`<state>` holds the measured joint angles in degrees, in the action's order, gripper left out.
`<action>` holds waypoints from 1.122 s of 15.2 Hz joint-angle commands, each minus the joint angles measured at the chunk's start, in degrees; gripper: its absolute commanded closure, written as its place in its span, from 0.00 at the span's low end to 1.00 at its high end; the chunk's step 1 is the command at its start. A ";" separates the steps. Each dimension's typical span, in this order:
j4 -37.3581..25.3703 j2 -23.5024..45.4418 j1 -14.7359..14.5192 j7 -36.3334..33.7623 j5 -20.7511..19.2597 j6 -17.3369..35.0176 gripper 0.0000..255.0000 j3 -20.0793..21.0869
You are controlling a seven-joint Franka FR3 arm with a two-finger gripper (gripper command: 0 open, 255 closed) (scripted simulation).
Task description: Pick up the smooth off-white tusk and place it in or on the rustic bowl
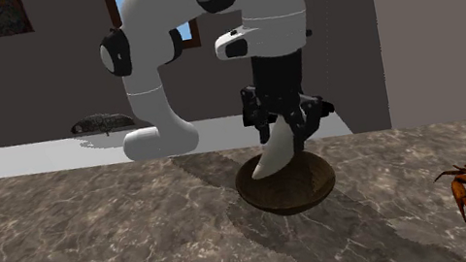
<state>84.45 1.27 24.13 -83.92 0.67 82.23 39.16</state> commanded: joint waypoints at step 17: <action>8.98 -2.70 0.63 1.36 1.62 6.88 0.00 -0.60</action>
<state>93.43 -1.43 24.76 -82.56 2.29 89.11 38.56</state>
